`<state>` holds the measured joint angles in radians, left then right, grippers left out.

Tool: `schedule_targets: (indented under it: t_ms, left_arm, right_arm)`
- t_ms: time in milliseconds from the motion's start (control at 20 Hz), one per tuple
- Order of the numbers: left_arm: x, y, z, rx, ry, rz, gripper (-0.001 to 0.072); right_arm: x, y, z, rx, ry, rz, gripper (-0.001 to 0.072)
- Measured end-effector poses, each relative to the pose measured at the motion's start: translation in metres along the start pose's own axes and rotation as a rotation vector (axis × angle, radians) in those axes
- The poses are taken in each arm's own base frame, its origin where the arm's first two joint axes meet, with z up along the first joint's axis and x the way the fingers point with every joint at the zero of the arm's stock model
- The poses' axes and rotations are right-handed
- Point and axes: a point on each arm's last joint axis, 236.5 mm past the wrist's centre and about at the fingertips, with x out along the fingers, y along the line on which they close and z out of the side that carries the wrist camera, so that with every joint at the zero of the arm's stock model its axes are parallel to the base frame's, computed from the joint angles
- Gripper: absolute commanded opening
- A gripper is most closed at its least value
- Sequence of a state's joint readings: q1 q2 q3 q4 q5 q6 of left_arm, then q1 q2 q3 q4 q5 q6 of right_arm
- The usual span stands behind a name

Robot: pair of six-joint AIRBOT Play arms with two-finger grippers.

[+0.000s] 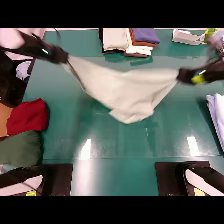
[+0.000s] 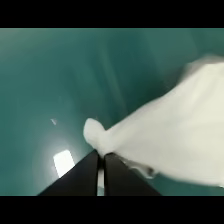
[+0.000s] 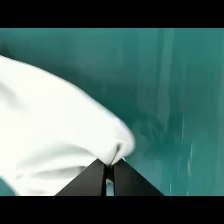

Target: Fold the shirts.

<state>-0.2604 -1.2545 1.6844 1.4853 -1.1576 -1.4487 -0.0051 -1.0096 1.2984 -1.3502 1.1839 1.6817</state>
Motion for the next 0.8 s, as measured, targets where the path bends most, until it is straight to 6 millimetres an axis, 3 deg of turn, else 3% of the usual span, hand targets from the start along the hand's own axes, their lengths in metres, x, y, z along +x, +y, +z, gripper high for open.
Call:
schedule_targets:
  t_ms: [100, 200, 300, 450, 550, 650, 700, 800]
  left_arm:
    - [-0.078, 0.0, 0.039, 0.018, -0.182, 0.026, 0.0026]
    - [-0.153, -0.002, 0.063, 0.032, -0.345, 0.05, 0.0026]
    - [-0.216, -0.005, 0.075, 0.042, -0.475, 0.066, 0.0026]
    - [-0.285, -0.01, 0.084, 0.051, -0.619, 0.08, 0.0026]
    - [-0.314, -0.012, 0.087, 0.056, -0.679, 0.085, 0.0026]
    - [-0.324, -0.013, 0.088, 0.058, -0.699, 0.087, 0.0026]
    - [-0.32, -0.012, 0.088, 0.058, -0.688, 0.089, 0.0026]
    - [-0.289, -0.007, 0.086, 0.058, -0.613, 0.095, 0.0026]
  right_arm:
    - [-0.075, 0.013, 0.044, -0.035, -0.194, 0.014, 0.0018]
    - [-0.144, 0.025, 0.068, -0.066, -0.354, 0.022, 0.0018]
    - [-0.198, 0.032, 0.078, -0.088, -0.468, 0.02, 0.0018]
    - [-0.261, 0.037, 0.085, -0.115, -0.597, -0.003, 0.0017]
    - [-0.287, 0.036, 0.091, -0.124, -0.645, -0.03, 0.0017]
    - [-0.299, 0.033, 0.099, -0.128, -0.659, -0.055, 0.0017]
    - [-0.296, 0.031, 0.103, -0.13, -0.65, -0.06, 0.0017]
    - [-0.274, 0.025, 0.112, -0.118, -0.593, -0.056, 0.0017]
